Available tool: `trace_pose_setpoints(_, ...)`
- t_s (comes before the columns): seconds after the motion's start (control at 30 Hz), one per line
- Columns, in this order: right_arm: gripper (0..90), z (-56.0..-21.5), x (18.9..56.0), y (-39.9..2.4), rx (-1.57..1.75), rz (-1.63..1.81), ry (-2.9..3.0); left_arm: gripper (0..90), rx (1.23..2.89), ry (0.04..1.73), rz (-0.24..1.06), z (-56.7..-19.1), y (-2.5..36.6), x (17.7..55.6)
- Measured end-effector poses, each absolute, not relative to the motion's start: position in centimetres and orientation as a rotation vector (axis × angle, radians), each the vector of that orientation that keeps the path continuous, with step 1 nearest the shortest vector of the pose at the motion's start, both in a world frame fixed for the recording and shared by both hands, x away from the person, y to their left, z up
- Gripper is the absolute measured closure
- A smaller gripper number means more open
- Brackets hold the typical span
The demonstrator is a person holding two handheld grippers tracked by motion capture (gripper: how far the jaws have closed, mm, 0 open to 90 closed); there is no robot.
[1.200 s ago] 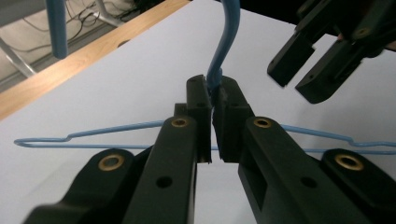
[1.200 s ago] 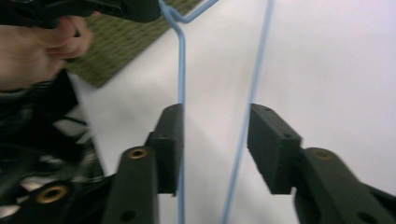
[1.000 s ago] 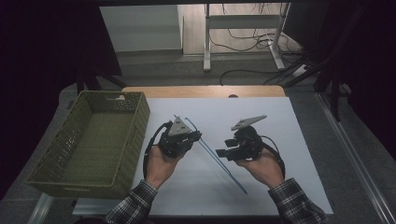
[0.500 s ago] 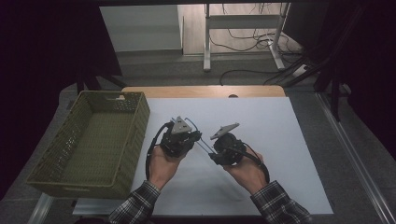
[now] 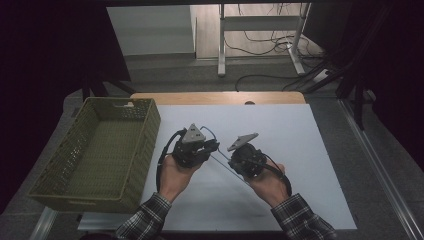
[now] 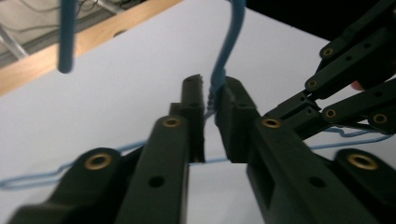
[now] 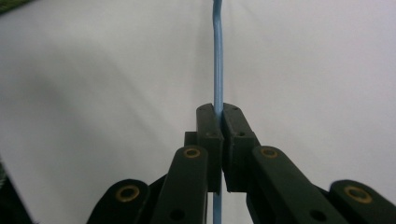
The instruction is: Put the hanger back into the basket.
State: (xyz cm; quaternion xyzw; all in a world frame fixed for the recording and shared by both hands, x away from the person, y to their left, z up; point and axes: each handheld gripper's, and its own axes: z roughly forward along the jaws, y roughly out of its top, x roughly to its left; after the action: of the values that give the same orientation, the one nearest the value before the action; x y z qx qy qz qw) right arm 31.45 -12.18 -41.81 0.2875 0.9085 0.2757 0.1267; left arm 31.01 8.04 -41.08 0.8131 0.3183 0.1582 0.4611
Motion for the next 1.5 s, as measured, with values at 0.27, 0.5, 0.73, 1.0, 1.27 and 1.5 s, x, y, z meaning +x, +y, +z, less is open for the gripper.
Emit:
trace_pose_setpoints(0.27,87.4,-41.1,31.6,-14.1,0.804,0.869,2.718,45.2,2.034,0.704,0.417,-39.6,9.8,30.5)
trace_pose_setpoints(0.5,87.4,-39.7,31.5,-16.1,0.727,0.928,2.789,27.7,2.07,0.675,0.388,-38.9,11.9,30.4)
trace_pose_setpoints(0.73,87.3,-38.2,31.0,-17.7,0.637,0.948,2.865,18.4,2.17,0.627,0.317,-39.0,12.5,30.5)
trace_pose_setpoints(1.0,87.3,-37.6,30.5,-18.0,0.517,0.946,2.931,42.9,2.31,0.387,0.246,-39.2,11.5,30.7)
trace_pose_setpoints(1.27,87.3,-37.7,30.2,-17.7,0.438,0.945,2.984,61.8,2.398,0.223,0.181,-39.9,10.2,30.9)
trace_pose_setpoints(1.5,87.3,-37.8,30.1,-17.5,0.392,0.952,3.013,75.3,2.435,0.114,0.127,-40.5,9.9,31.0)
